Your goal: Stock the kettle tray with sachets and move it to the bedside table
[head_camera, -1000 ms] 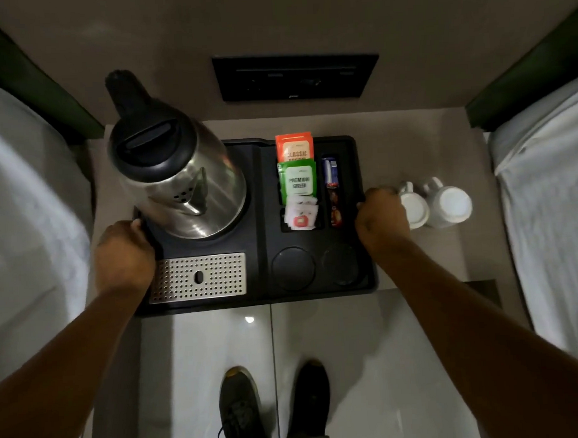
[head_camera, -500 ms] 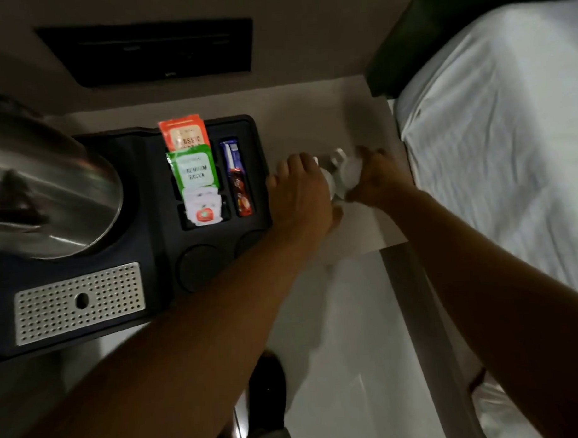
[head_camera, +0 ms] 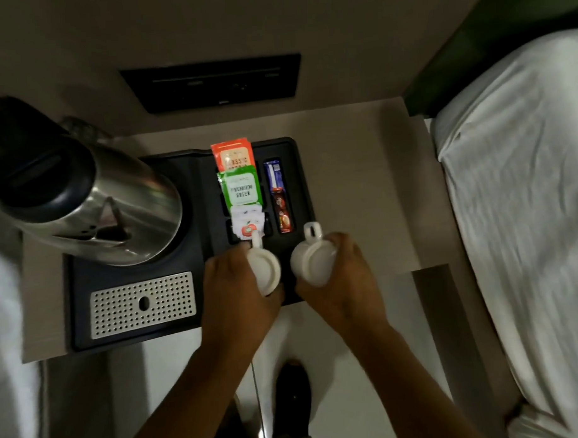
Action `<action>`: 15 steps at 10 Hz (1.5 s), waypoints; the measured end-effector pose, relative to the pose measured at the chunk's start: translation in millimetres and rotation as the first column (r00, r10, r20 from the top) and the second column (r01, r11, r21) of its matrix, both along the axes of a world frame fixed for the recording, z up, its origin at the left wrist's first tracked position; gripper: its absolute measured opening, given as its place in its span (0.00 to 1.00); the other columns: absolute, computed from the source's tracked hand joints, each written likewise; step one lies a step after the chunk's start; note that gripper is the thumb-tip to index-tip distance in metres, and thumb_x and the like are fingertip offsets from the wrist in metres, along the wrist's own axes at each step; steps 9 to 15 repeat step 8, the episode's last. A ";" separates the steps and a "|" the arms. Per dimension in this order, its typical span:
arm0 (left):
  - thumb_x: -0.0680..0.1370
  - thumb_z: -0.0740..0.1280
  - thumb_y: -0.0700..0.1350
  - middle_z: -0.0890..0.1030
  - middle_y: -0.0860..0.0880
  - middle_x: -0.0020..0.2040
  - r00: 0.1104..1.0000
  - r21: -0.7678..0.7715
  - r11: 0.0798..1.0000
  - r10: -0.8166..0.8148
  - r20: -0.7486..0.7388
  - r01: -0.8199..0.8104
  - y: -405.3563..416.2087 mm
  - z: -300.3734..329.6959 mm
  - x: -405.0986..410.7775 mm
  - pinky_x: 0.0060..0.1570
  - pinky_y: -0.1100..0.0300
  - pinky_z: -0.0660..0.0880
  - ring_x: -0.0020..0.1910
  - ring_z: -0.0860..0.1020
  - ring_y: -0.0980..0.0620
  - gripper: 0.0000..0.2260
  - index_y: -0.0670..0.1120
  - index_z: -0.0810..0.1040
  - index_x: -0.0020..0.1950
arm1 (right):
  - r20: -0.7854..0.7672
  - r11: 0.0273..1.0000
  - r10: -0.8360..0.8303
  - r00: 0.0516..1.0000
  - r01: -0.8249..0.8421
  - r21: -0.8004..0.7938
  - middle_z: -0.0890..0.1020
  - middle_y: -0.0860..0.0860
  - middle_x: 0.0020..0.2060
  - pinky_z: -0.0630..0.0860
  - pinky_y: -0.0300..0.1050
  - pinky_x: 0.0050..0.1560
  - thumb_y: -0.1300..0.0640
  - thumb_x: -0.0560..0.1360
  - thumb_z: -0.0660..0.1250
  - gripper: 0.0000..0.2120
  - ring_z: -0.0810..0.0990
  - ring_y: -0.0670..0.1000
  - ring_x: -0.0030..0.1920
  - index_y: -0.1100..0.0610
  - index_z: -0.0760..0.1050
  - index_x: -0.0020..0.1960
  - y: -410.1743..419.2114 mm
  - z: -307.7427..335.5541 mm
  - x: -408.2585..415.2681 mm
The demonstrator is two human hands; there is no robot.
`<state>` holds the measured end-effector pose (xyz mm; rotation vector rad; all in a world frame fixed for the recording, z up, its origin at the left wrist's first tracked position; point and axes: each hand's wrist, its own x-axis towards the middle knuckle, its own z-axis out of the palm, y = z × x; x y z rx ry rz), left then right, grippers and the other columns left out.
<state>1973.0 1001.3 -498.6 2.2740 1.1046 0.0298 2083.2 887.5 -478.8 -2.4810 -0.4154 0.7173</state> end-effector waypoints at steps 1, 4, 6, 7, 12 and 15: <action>0.63 0.80 0.54 0.77 0.45 0.59 0.997 0.005 1.000 0.013 -0.071 -0.013 13.5 -12.3 -14.5 0.56 0.51 0.74 0.59 0.72 0.45 0.38 0.45 0.70 0.68 | -0.024 0.995 0.060 0.998 -0.062 -0.078 0.74 0.49 0.60 0.77 0.51 0.52 0.46 0.60 0.78 0.40 0.75 0.53 0.59 0.48 0.63 0.67 19.4 -10.9 -14.3; 0.64 0.78 0.57 0.75 0.49 0.59 1.000 -0.025 1.000 0.014 -0.013 -0.014 14.9 -42.9 -21.6 0.54 0.58 0.70 0.59 0.70 0.50 0.35 0.48 0.69 0.67 | 0.039 0.968 0.113 0.993 -0.101 -0.231 0.73 0.53 0.63 0.75 0.52 0.52 0.49 0.60 0.80 0.42 0.72 0.55 0.62 0.52 0.63 0.68 35.3 -28.8 -15.2; 0.62 0.80 0.54 0.78 0.44 0.57 0.998 0.070 0.996 -0.064 0.017 0.062 12.1 -38.0 -24.3 0.48 0.56 0.72 0.55 0.74 0.44 0.36 0.42 0.73 0.64 | 0.027 0.958 0.137 0.990 -0.125 -0.259 0.72 0.54 0.63 0.75 0.53 0.53 0.49 0.61 0.80 0.43 0.71 0.56 0.63 0.53 0.62 0.69 33.7 -28.4 -19.7; 0.62 0.79 0.56 0.79 0.43 0.56 0.995 0.101 0.990 -0.095 -0.025 0.097 16.7 -34.2 -23.1 0.49 0.54 0.74 0.54 0.74 0.44 0.36 0.41 0.73 0.64 | -0.031 0.954 0.126 0.992 -0.130 -0.271 0.70 0.55 0.65 0.75 0.55 0.56 0.49 0.61 0.81 0.46 0.70 0.57 0.65 0.55 0.60 0.71 36.8 -18.6 -16.5; 0.60 0.74 0.65 0.74 0.46 0.62 0.985 0.041 0.992 -0.113 -0.127 0.119 11.7 -3.3 -32.3 0.57 0.54 0.72 0.59 0.72 0.46 0.45 0.43 0.66 0.70 | -0.033 0.945 0.153 0.988 -0.156 -0.287 0.67 0.55 0.69 0.72 0.56 0.62 0.45 0.58 0.81 0.54 0.67 0.58 0.68 0.55 0.54 0.75 32.7 20.2 -20.7; 0.60 0.74 0.65 0.74 0.46 0.62 0.985 0.041 0.992 -0.113 -0.127 0.119 11.7 -3.3 -32.3 0.57 0.54 0.72 0.59 0.72 0.46 0.45 0.43 0.66 0.70 | -0.033 0.945 0.153 0.988 -0.156 -0.287 0.67 0.55 0.69 0.72 0.56 0.62 0.45 0.58 0.81 0.54 0.67 0.58 0.68 0.55 0.54 0.75 32.7 20.2 -20.7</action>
